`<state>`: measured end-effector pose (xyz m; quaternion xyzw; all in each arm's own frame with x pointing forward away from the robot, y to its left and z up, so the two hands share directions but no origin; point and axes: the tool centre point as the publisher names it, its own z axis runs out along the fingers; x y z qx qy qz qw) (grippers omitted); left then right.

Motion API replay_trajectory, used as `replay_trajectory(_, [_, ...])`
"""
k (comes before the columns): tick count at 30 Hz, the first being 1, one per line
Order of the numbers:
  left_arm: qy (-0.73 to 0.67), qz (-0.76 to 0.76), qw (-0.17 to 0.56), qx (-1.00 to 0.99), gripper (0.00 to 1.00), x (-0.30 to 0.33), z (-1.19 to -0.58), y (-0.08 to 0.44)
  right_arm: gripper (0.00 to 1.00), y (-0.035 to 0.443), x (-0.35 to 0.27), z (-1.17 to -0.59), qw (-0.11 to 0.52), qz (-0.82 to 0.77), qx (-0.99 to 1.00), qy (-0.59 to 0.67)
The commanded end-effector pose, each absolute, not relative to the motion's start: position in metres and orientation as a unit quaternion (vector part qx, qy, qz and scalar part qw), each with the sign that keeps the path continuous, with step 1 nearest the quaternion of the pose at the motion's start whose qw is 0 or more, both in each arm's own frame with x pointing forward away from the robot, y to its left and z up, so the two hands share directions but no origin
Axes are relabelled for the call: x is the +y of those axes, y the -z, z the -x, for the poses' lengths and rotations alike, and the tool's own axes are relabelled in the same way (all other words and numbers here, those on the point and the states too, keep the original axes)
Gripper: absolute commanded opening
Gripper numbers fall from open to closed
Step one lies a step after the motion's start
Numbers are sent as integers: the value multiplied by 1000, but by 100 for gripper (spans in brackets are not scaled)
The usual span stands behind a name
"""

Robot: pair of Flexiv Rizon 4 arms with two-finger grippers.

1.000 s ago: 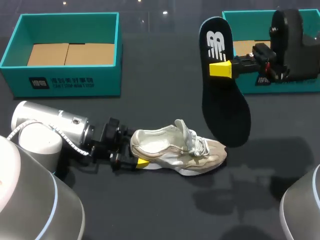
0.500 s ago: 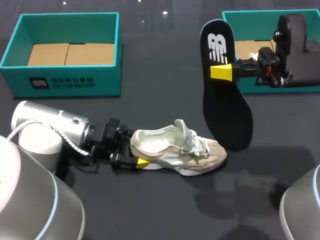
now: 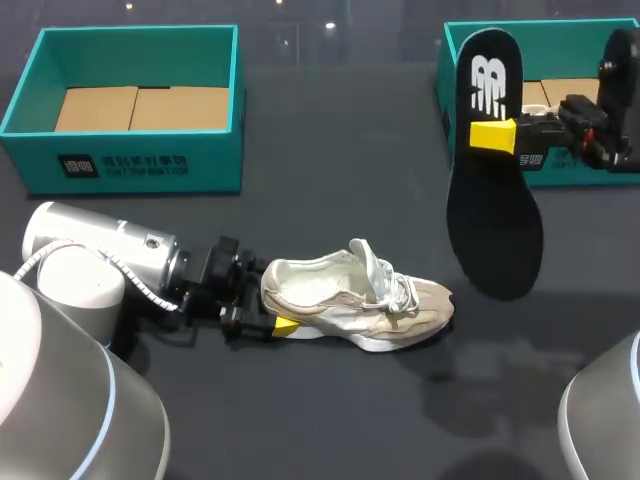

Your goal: Take the shoe out of the shoebox, open the shoe tongue, remove and reinsert the insole, then place the shoe into the shoebox

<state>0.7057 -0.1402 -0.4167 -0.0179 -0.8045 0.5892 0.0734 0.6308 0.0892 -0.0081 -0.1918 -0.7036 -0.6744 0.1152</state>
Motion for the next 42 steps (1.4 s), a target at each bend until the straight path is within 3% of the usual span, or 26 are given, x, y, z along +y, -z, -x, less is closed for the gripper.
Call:
replay_trajectory(1, [-589,18,73,-805,0,-140,-705,417,0,23,92,-623,115,202,-689,686])
replay_trajectory(21, [-588,18,74,-805,0,-139,-705,417,0,16,99,-617,120,219,-681,689])
replay_trajectory(23, [-582,19,71,-810,44,-136,-705,419,0,16,99,-617,120,219,-681,689])
replay_trajectory(24, [-581,19,74,-810,85,-135,-705,418,0,16,99,-617,120,219,-681,689])
replay_trajectory(25, [-577,20,73,-813,100,-133,-704,418,0,16,99,-617,120,219,-681,689])
replay_trajectory(37, [-483,13,73,-873,100,-111,-705,403,0,16,99,-617,120,219,-681,689])
replay_trajectory(40, [-400,33,7,-916,100,-103,-710,396,0,16,99,-617,120,219,-681,689])
replay_trajectory(42, [-400,33,7,-916,100,-103,-710,396,0,16,99,-617,120,219,-681,689])
